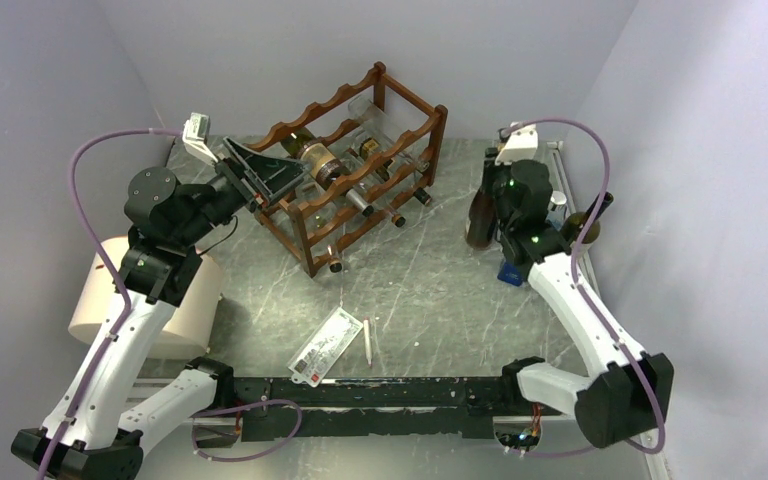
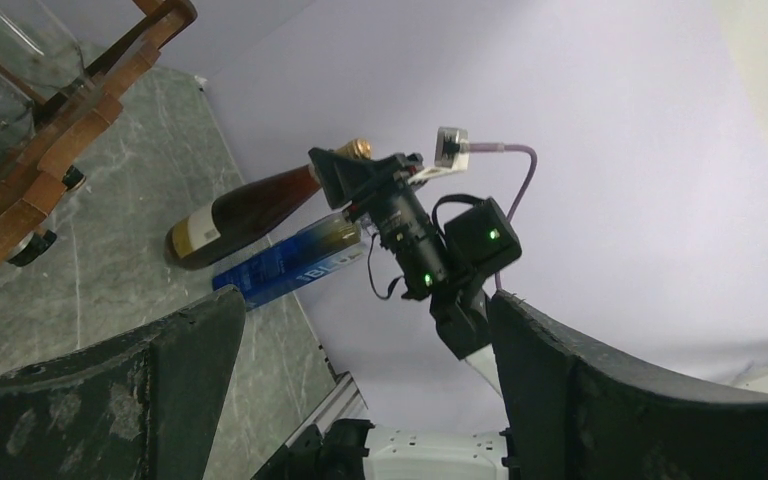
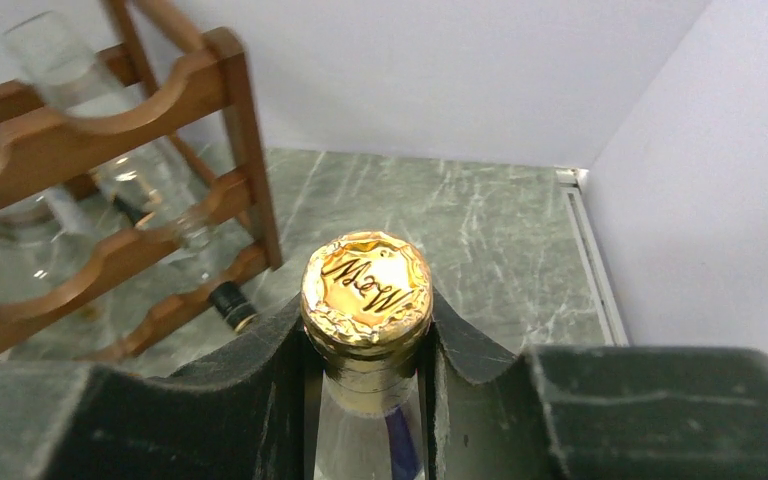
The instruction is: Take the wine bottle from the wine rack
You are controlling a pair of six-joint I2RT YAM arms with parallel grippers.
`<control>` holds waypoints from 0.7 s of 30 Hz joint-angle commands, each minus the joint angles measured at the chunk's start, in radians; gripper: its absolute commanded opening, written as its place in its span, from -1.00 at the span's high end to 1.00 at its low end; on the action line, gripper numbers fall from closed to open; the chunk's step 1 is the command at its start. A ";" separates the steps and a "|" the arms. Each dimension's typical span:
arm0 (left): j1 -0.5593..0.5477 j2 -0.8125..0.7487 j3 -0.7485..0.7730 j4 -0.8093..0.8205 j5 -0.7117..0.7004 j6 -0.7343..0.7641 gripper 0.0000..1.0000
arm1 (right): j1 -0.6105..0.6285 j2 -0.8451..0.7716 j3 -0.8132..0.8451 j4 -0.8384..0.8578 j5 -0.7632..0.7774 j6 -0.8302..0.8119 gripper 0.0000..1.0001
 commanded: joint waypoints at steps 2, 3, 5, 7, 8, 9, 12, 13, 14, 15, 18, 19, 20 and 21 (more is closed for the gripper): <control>0.004 -0.013 0.012 -0.026 0.013 0.029 -0.89 | -0.106 0.044 0.187 0.285 -0.125 0.040 1.00; 0.004 -0.014 0.008 -0.021 0.014 0.028 -0.89 | -0.118 0.060 0.199 0.288 -0.133 0.039 1.00; 0.005 -0.014 0.003 -0.015 0.020 0.026 -0.89 | -0.141 0.092 0.225 0.287 -0.139 0.041 1.00; 0.005 -0.009 0.006 -0.013 0.027 0.030 -0.89 | -0.175 0.119 0.248 0.288 -0.156 0.049 1.00; 0.006 -0.008 0.006 -0.014 0.031 0.032 -0.89 | -0.191 0.131 0.258 0.290 -0.168 0.055 1.00; 0.007 -0.008 0.005 -0.014 0.034 0.033 -0.89 | -0.205 0.141 0.263 0.293 -0.178 0.061 1.00; 0.009 -0.009 0.001 -0.014 0.038 0.033 -0.89 | -0.262 0.180 0.302 0.278 -0.240 0.080 1.00; 0.008 -0.008 -0.001 -0.012 0.041 0.033 -0.89 | -0.276 0.198 0.323 0.256 -0.262 0.082 1.00; 0.008 -0.006 -0.005 -0.011 0.047 0.032 -0.89 | -0.286 0.212 0.340 0.237 -0.274 0.084 1.00; 0.008 -0.004 -0.006 -0.010 0.054 0.032 -0.89 | -0.295 0.221 0.346 0.232 -0.287 0.084 1.00; 0.009 -0.001 -0.012 -0.002 0.071 0.026 -0.89 | -0.322 0.228 0.327 0.246 -0.308 0.086 1.00; 0.010 -0.002 -0.019 0.003 0.071 0.023 -0.89 | -0.332 0.227 0.315 0.257 -0.316 0.085 1.00; 0.010 -0.004 -0.024 0.008 0.069 0.019 -0.89 | -0.343 0.225 0.305 0.269 -0.326 0.083 1.00; 0.010 -0.004 -0.029 0.009 0.069 0.018 -0.89 | -0.352 0.226 0.298 0.274 -0.335 0.079 1.00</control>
